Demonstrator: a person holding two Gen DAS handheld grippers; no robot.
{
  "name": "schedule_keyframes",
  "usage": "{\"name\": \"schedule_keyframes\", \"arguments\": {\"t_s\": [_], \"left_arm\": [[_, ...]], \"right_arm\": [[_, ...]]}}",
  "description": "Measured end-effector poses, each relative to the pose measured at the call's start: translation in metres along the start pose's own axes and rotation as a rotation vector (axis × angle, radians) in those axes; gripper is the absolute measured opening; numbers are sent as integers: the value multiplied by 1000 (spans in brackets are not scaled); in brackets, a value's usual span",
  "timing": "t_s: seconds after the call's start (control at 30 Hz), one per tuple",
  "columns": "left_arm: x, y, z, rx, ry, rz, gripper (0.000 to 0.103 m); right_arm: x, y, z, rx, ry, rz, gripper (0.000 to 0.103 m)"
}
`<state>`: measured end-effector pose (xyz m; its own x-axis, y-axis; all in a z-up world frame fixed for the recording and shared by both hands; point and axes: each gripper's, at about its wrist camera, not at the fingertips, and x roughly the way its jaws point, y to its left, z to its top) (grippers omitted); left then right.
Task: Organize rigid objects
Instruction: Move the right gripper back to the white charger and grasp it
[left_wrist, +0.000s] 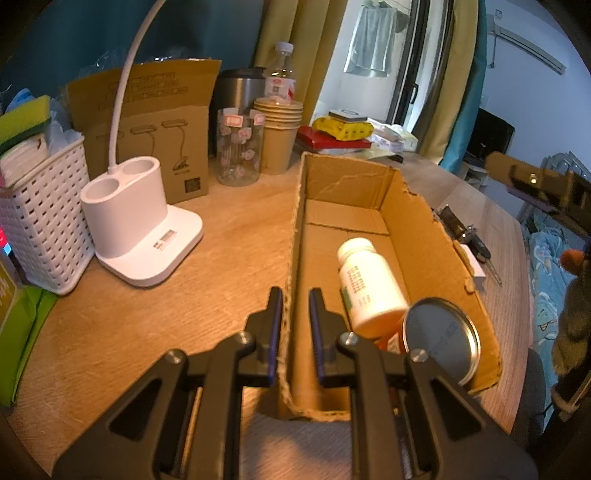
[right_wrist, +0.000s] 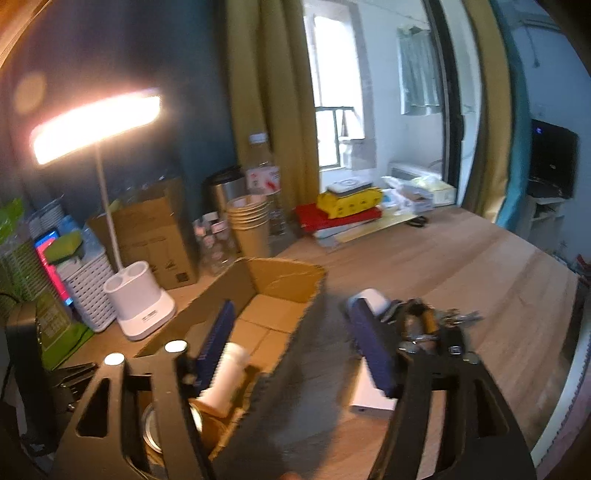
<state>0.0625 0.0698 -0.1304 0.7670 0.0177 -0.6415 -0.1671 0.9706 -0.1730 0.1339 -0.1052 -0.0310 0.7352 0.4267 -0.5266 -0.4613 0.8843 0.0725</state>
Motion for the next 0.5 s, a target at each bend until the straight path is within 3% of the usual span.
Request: {"name": "schedule_keyframes", "arguments": {"t_s": [0.27,0.5], "left_arm": [[-1,-1,-1,3,-2,0,15],[-1,0,0,3,-3,0,15]], "right_arm": [[-2,-33,-3,36,-7,-91,73],[8,-56,-14,68,41,-144,73]]}}
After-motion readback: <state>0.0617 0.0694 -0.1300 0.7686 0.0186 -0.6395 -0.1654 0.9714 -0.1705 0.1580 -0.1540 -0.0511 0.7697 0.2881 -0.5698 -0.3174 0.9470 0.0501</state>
